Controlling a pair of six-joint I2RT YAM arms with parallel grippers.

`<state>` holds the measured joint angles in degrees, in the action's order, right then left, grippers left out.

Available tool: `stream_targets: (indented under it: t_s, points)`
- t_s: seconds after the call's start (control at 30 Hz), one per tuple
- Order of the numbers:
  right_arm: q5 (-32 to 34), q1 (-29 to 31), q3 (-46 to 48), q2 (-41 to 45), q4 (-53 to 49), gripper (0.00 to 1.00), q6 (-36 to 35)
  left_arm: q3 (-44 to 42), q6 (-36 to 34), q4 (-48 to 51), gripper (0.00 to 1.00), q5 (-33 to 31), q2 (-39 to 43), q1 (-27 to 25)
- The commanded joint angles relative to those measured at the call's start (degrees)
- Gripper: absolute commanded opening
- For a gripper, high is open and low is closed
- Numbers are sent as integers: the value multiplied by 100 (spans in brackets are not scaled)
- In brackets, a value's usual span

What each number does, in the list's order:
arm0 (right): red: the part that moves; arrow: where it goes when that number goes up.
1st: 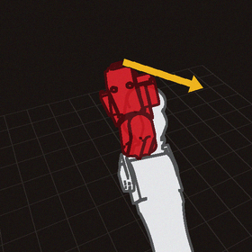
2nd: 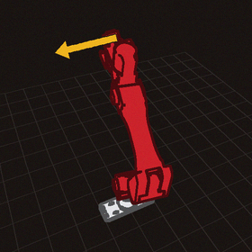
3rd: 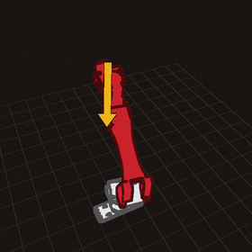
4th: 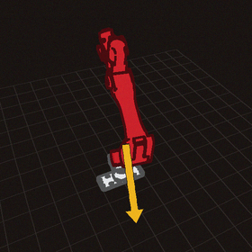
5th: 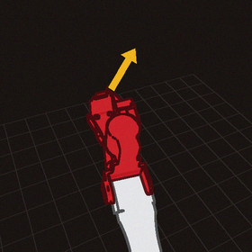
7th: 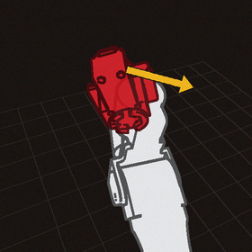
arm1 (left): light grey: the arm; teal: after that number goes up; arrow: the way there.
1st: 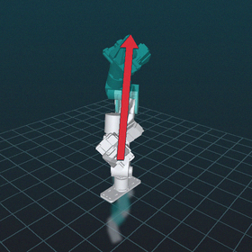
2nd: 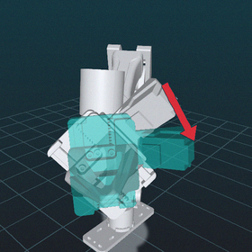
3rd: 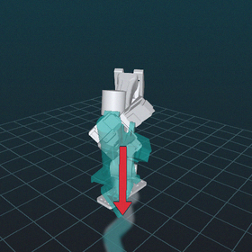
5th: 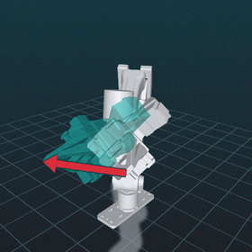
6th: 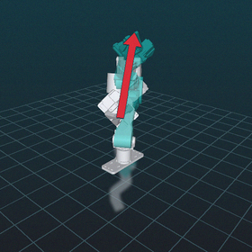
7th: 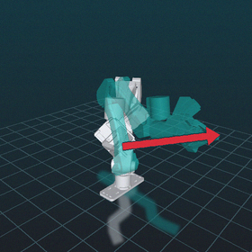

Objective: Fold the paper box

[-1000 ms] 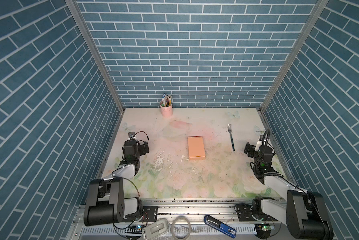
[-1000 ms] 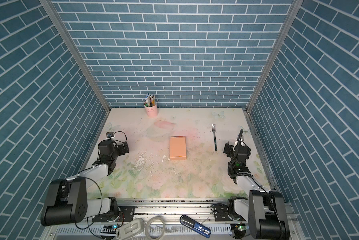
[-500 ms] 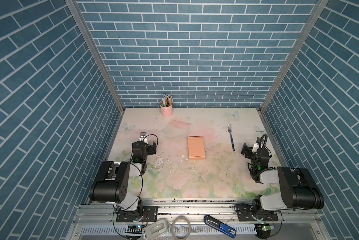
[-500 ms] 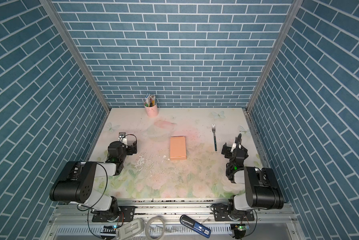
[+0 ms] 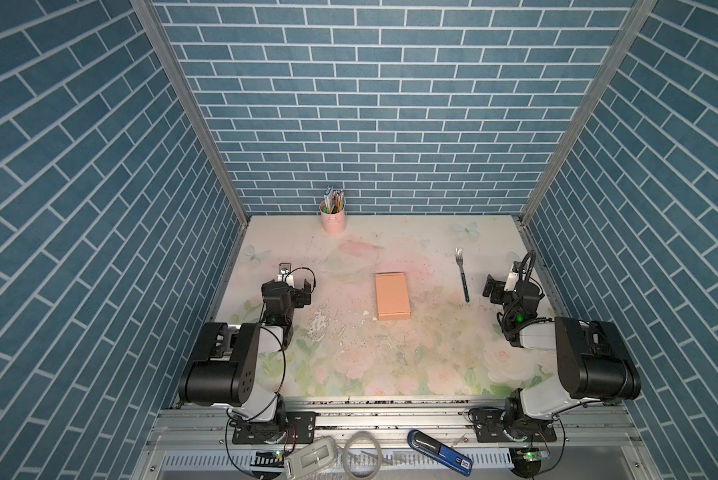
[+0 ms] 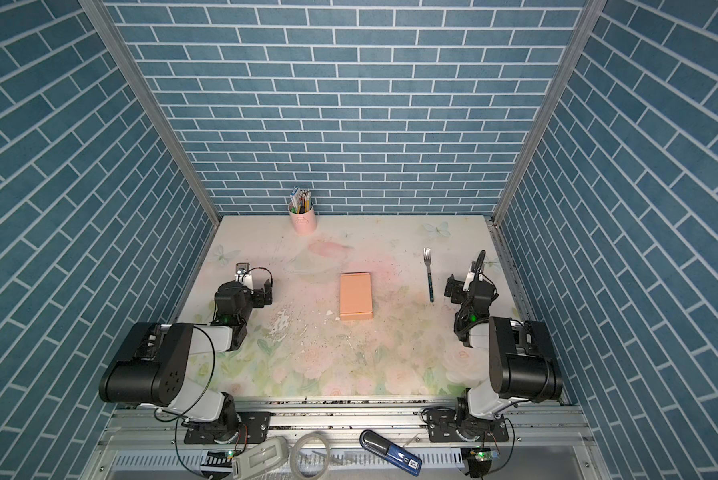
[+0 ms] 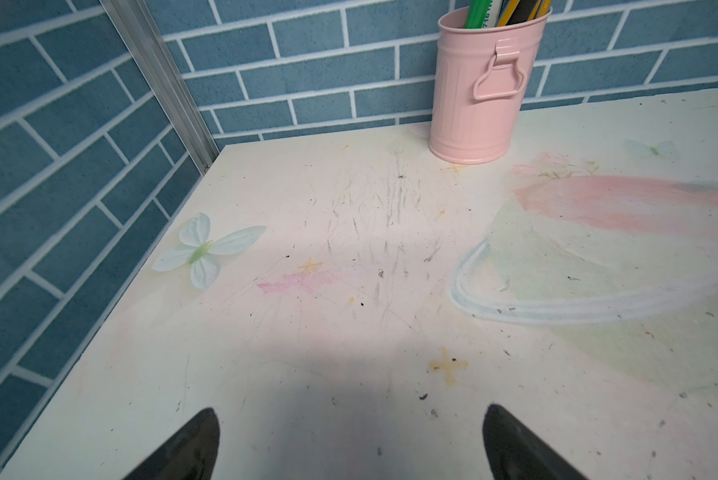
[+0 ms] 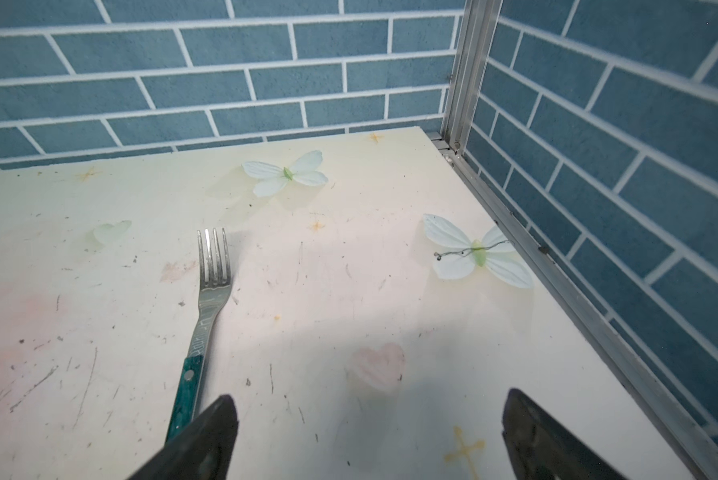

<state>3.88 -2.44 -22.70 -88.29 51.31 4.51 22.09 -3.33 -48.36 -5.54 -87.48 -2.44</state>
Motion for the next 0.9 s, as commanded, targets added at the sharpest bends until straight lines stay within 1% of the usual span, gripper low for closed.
stream_targets:
  t_s: [0.0,0.13,0.87]
  points:
    - [-53,-11,71,3,-64,99,-90,22,-35,-87,100,-56,-7,-2]
    - [-160,-11,56,-5,-73,99,-98,18,-36,-87,100,-56,-6,-3]
    - [-159,-11,46,-5,-87,99,-96,26,-45,-89,100,-42,-23,-7]
